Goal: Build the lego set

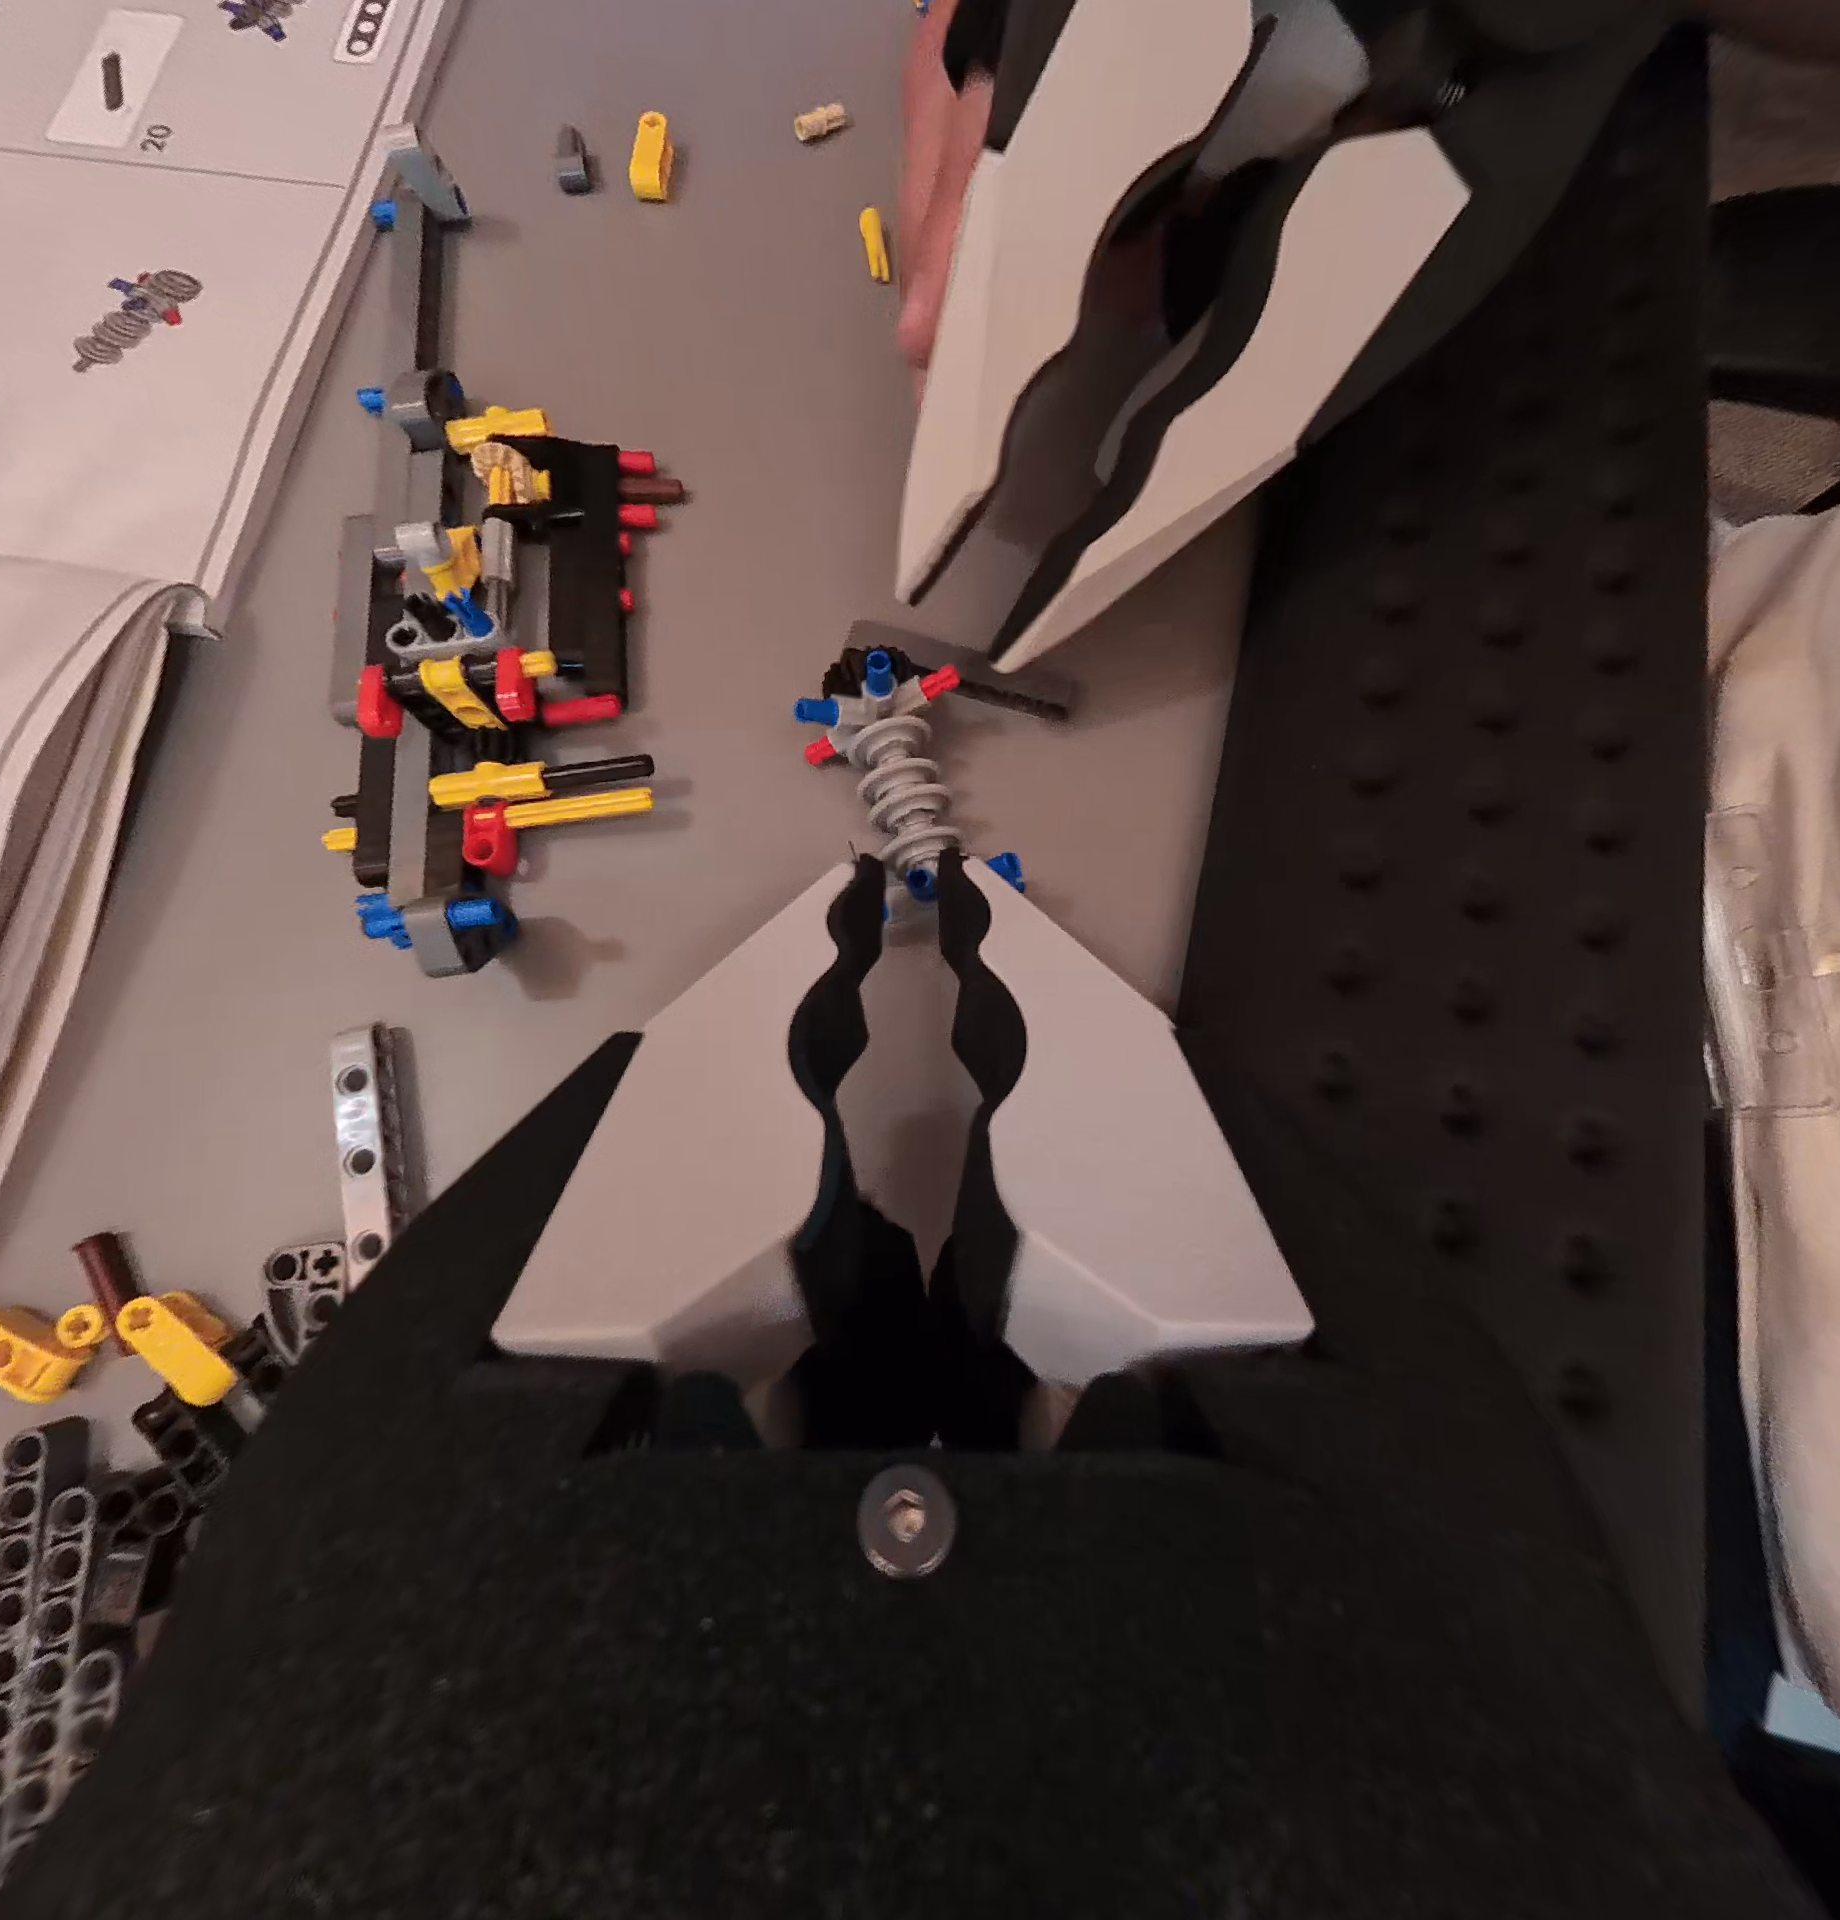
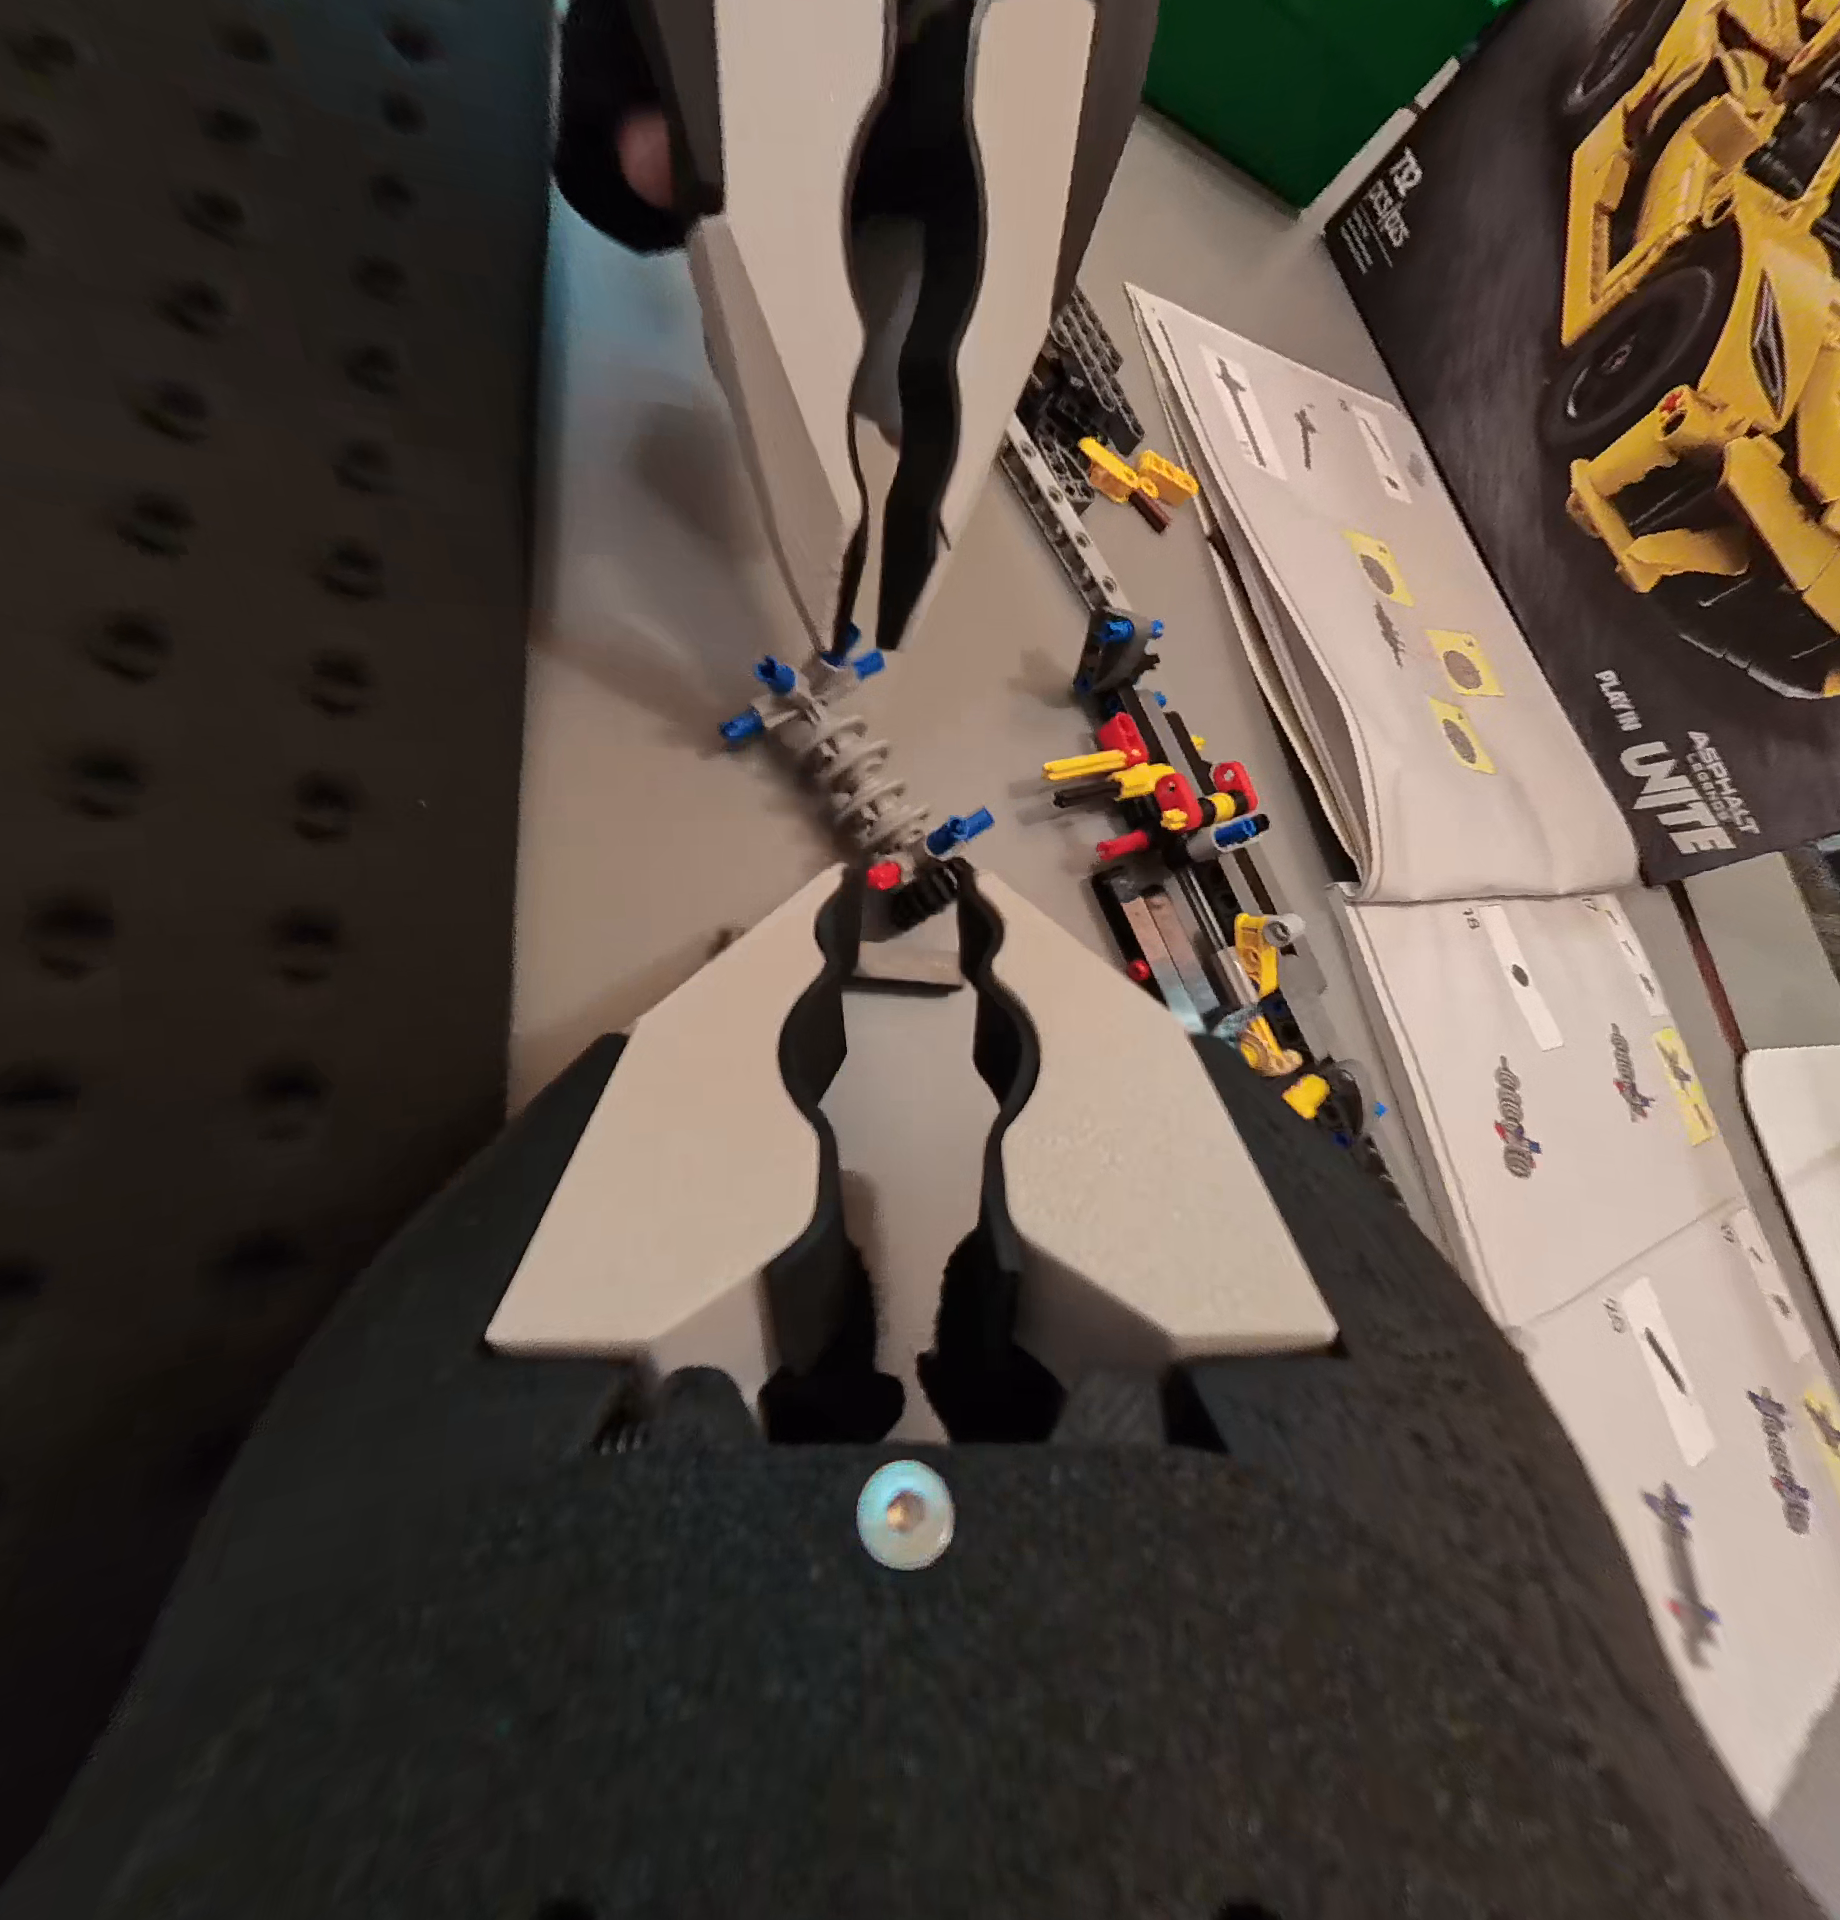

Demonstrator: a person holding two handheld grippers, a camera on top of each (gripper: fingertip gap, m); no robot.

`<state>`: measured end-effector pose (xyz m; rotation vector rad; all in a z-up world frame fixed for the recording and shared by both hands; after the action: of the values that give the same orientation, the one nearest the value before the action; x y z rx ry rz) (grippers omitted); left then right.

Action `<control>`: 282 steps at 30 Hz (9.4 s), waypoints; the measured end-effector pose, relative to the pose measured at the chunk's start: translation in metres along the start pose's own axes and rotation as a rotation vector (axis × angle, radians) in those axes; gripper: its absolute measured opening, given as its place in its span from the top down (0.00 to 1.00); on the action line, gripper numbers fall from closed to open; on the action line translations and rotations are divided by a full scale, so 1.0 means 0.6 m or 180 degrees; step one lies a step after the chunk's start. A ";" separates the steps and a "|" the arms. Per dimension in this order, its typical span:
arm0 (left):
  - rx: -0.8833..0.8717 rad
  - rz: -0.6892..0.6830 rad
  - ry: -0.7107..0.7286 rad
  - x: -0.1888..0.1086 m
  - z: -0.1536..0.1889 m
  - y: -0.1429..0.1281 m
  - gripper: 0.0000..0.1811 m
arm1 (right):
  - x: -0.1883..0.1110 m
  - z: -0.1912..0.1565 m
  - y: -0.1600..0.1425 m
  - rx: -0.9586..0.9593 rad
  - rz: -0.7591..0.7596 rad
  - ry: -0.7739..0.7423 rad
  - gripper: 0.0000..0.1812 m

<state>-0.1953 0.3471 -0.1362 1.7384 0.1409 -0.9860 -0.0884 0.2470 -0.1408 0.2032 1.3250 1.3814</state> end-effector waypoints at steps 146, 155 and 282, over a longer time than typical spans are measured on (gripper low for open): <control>0.2836 -0.0676 0.1885 -0.003 0.058 -0.038 0.97 | 0.094 0.006 0.048 0.2649 -0.0537 0.1130 0.68; 0.2849 -0.0909 0.1708 -0.003 0.063 -0.033 0.97 | 0.094 0.003 0.047 0.2598 -0.0559 0.1007 0.73; 0.2040 -0.0318 0.1311 -0.017 0.054 -0.027 0.96 | 0.068 -0.055 0.118 0.0329 -0.1013 -0.0166 0.97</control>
<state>-0.2283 0.3303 -0.1435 2.5372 0.1894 -0.7732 -0.1673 0.2803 -0.1203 0.0919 1.3223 1.0349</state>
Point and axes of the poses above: each gripper's, where its closed fingertips meet, x out along the fingers, y out of its top, z = x × y across the jaws, the point moved 7 cm from there along -x, back along the fingers, and after that the axes turned 8 degrees about x, right-handed, at the moved point
